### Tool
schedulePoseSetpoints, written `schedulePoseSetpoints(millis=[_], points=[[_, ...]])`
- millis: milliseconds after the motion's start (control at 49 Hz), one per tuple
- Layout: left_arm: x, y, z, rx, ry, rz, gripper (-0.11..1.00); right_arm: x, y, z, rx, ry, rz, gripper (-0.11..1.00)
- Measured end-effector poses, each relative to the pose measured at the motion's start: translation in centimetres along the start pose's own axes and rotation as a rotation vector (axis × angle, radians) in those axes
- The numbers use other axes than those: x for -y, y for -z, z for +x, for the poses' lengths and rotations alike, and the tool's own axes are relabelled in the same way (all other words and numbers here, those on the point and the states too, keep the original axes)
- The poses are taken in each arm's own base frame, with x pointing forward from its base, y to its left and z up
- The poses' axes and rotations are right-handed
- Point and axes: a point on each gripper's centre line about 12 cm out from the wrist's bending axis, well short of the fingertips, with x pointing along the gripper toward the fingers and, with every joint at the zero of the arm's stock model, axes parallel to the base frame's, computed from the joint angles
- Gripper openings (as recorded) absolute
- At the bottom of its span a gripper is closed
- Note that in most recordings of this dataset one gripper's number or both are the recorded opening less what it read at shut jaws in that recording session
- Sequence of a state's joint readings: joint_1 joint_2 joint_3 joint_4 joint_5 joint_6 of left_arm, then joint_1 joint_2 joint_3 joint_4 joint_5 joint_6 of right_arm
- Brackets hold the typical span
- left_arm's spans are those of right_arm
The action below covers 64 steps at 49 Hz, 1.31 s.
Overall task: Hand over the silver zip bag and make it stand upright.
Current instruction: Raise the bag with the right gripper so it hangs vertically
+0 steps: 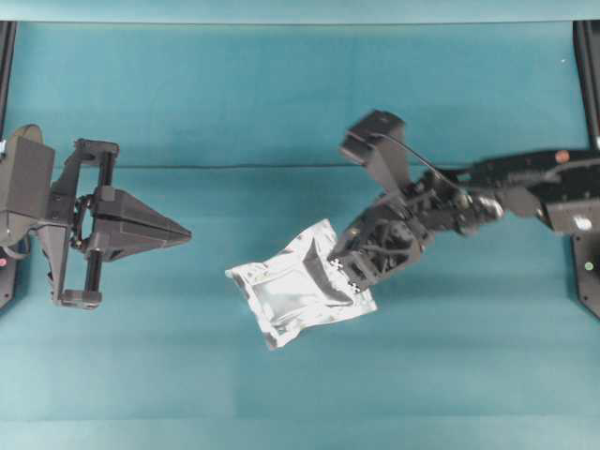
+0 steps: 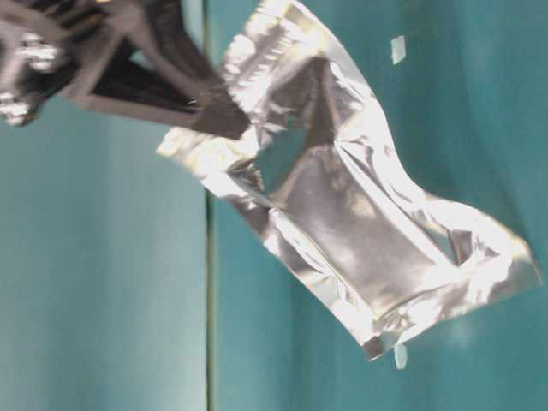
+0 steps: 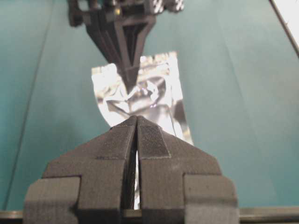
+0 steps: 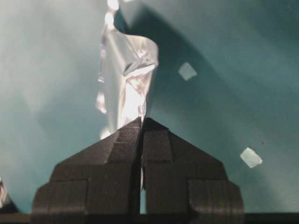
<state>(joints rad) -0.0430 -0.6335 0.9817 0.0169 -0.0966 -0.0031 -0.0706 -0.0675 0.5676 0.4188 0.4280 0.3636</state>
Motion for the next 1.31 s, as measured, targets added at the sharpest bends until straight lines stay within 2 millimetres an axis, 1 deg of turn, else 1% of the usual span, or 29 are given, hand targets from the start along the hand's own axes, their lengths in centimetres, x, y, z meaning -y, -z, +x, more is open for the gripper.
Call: schedulePoseSetpoints(millis=[122, 388, 572, 674, 878, 1102, 1307], points=[[0.0, 0.1, -0.2, 0.003, 0.0, -0.002, -0.07, -1.2, -0.9, -0.8, -0.033, -0.006, -0.084, -0.01], [-0.1, 0.2, -0.7, 0.011, -0.005, -0.007, -0.07, -3.7, -3.3, -3.3, -0.132, -0.019, -0.243, -0.01], [-0.1, 0.5, -0.8, 0.003, -0.004, -0.007, -0.07, -4.3, -3.5, -3.0, -0.278, -0.001, -0.389, -0.01], [-0.1, 0.6, -0.8, 0.003, -0.005, -0.009, -0.07, -4.7, -3.9, -3.0, -0.328, 0.003, -0.475, -0.01], [-0.1, 0.8, -0.8, -0.002, -0.004, -0.006, -0.07, -5.3, -5.4, -2.8, -0.379, 0.041, -0.568, -0.01], [-0.1, 0.6, -0.8, 0.005, -0.005, -0.009, -0.07, -4.8, -7.0, -1.9, -0.438, 0.147, -0.647, -0.01], [-0.1, 0.9, -0.9, 0.0, -0.004, -0.007, -0.07, -5.0, -8.0, -1.4, -0.441, 0.166, -0.723, -0.01]])
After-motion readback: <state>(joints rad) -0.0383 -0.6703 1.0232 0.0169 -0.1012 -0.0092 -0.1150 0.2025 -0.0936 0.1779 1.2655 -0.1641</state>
